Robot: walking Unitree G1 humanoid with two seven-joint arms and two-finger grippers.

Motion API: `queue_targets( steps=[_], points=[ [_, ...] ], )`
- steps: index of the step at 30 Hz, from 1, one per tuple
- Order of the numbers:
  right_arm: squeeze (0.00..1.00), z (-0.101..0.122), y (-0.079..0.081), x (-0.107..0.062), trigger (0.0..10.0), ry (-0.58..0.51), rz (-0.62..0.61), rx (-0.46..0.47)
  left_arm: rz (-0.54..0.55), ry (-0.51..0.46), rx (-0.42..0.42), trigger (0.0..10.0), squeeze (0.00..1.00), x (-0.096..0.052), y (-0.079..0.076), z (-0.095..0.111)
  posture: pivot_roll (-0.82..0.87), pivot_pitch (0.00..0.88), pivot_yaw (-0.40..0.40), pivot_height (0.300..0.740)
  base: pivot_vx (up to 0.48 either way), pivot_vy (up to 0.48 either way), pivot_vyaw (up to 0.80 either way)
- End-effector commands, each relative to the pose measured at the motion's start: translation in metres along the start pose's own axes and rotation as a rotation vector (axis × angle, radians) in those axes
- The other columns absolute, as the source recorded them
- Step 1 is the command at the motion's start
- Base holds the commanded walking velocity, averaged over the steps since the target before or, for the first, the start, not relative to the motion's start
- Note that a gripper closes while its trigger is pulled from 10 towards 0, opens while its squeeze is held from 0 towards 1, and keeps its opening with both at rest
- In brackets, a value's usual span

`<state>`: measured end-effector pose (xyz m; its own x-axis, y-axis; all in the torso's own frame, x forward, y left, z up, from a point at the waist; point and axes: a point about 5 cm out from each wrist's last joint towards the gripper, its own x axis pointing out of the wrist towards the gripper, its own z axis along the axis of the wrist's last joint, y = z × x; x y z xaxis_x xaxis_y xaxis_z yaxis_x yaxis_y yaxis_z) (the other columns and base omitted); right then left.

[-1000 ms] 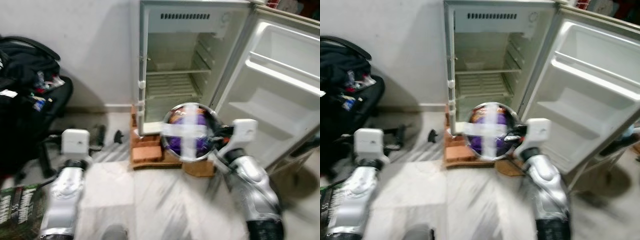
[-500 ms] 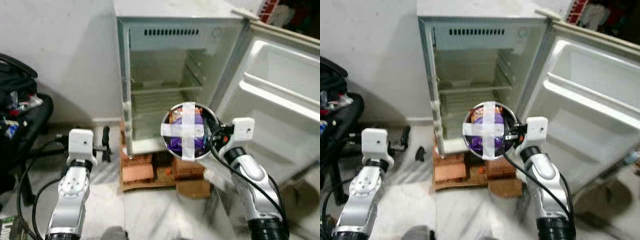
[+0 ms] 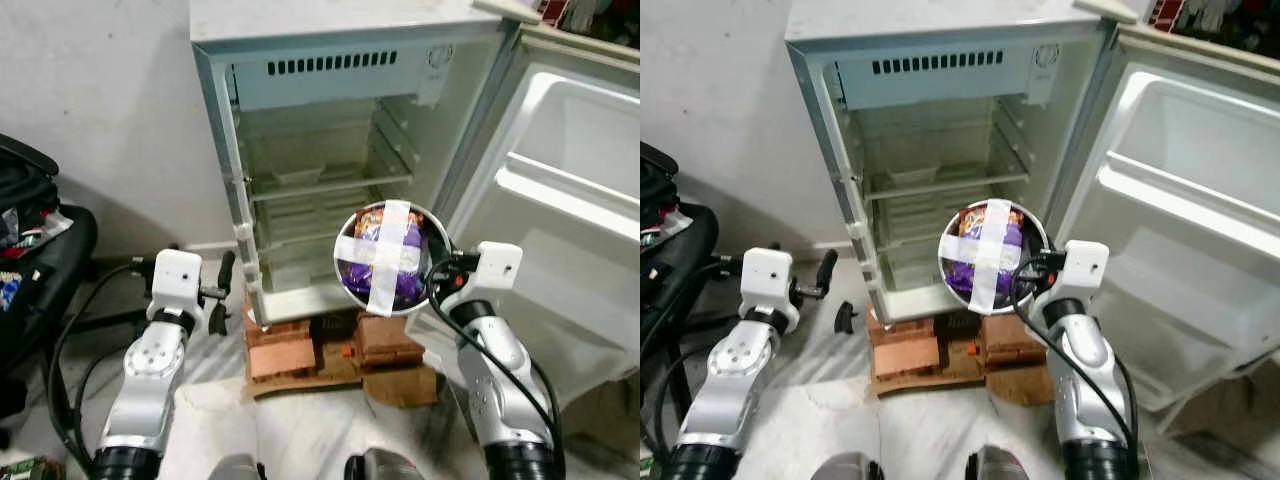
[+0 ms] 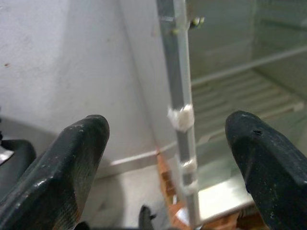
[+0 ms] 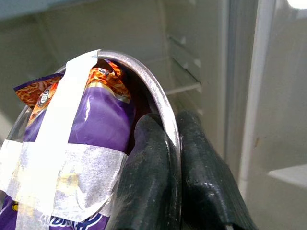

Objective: Restocking fridge

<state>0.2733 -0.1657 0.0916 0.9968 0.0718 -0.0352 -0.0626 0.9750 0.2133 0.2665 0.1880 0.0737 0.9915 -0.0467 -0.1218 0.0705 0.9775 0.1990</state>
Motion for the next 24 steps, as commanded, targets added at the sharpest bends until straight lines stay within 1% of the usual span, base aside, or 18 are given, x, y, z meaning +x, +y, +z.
queue_targets(
  steps=[1,2,5,9,12,14,21,23,24],
  points=[
    [0.0,0.009,0.003,0.001,10.0,-0.049,0.014,-0.003,0.006,0.002,0.007,10.0,0.0,0.003,0.004,0.001,0.01,0.0,0.013,0.74,0.0,0.0,0.0],
    [0.0,0.01,0.003,0.0,10.0,-0.046,0.02,-0.009,0.014,0.0,0.003,10.0,0.0,0.004,0.004,0.002,0.01,0.0,-0.003,0.74,0.0,0.0,0.0],
    [0.0,0.009,0.002,0.001,10.0,-0.036,0.032,-0.018,0.028,0.005,-0.004,10.0,0.0,0.004,0.004,0.002,0.01,0.005,-0.016,0.74,0.0,0.0,0.0],
    [0.0,0.011,0.001,0.004,10.0,-0.033,0.046,-0.027,0.027,-0.001,-0.012,10.0,0.0,-0.003,0.002,-0.001,0.02,0.012,-0.039,0.74,0.0,0.0,0.0],
    [0.0,0.012,0.002,0.007,10.0,-0.035,0.051,-0.027,0.024,-0.01,-0.01,10.0,0.0,-0.005,0.001,-0.001,0.03,0.014,-0.042,0.74,0.259,0.0,0.0],
    [0.0,0.013,0.004,0.01,10.0,-0.036,0.054,-0.027,0.039,-0.009,-0.015,10.0,0.0,-0.006,0.004,-0.001,0.04,0.016,-0.05,0.74,0.279,0.0,0.0],
    [0.0,0.013,0.009,0.012,10.0,-0.035,0.075,-0.027,0.053,-0.002,-0.027,10.0,0.0,-0.01,0.006,-0.003,0.04,0.025,-0.06,0.74,0.286,0.0,0.0],
    [0.0,0.013,0.009,0.012,10.0,-0.034,0.077,-0.029,0.062,0.0,-0.043,10.0,0.0,-0.011,0.007,-0.004,0.03,0.027,-0.063,0.74,0.285,0.0,0.0],
    [0.0,0.013,0.009,0.012,10.0,-0.035,0.078,-0.037,0.069,0.0,-0.07,10.0,0.0,-0.013,0.007,-0.004,0.03,0.027,-0.065,0.74,0.285,0.0,0.0]
  ],
)
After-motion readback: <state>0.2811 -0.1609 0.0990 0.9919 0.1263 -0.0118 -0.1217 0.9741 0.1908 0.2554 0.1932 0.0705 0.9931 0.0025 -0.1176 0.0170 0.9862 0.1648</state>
